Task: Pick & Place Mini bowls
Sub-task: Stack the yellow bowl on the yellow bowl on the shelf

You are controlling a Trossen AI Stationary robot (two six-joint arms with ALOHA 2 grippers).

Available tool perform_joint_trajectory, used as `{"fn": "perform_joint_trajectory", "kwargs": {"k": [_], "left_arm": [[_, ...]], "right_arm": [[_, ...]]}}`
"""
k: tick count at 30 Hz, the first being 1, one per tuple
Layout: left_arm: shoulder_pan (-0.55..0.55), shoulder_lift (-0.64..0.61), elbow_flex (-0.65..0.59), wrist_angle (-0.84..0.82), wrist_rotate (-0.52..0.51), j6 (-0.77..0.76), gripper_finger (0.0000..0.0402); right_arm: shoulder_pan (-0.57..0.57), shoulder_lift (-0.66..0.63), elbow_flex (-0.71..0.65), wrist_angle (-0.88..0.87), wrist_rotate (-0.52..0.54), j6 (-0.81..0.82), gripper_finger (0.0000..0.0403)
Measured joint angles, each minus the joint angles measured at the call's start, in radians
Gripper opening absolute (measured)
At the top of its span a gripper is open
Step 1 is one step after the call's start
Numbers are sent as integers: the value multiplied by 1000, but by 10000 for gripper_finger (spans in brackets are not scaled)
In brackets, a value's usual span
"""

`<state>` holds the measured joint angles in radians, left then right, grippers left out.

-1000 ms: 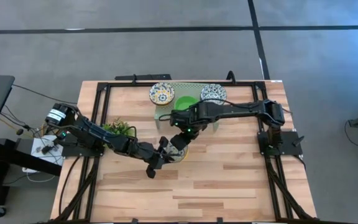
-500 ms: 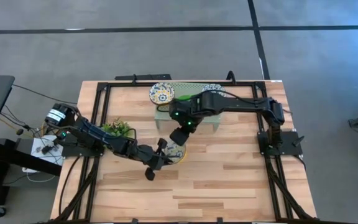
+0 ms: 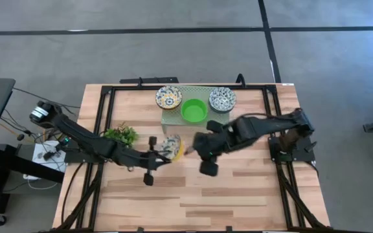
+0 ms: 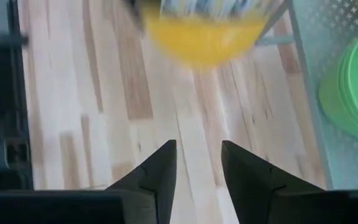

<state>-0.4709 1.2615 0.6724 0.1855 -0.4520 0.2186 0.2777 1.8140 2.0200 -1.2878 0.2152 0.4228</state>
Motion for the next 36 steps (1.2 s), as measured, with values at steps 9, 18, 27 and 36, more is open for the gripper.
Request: {"fn": "perform_joint_trajectory", "kwargs": {"k": [9,18,27,36], "left_arm": [[100,-181,2,-57,-124,54,15],[323,-195,53,-61,-125,197,14],[548,-138,140,-117,-98,204,14],[644,-51,147,-219,48,177,15]], "right_arm": [[88,-120,-253,-23,-3,-18,122],[124,-351,-648,223,-193,-38,122],[128,-641,-998,656,-109,-148,122],[68,-786,-1381,1126,-142,-308,122]]}}
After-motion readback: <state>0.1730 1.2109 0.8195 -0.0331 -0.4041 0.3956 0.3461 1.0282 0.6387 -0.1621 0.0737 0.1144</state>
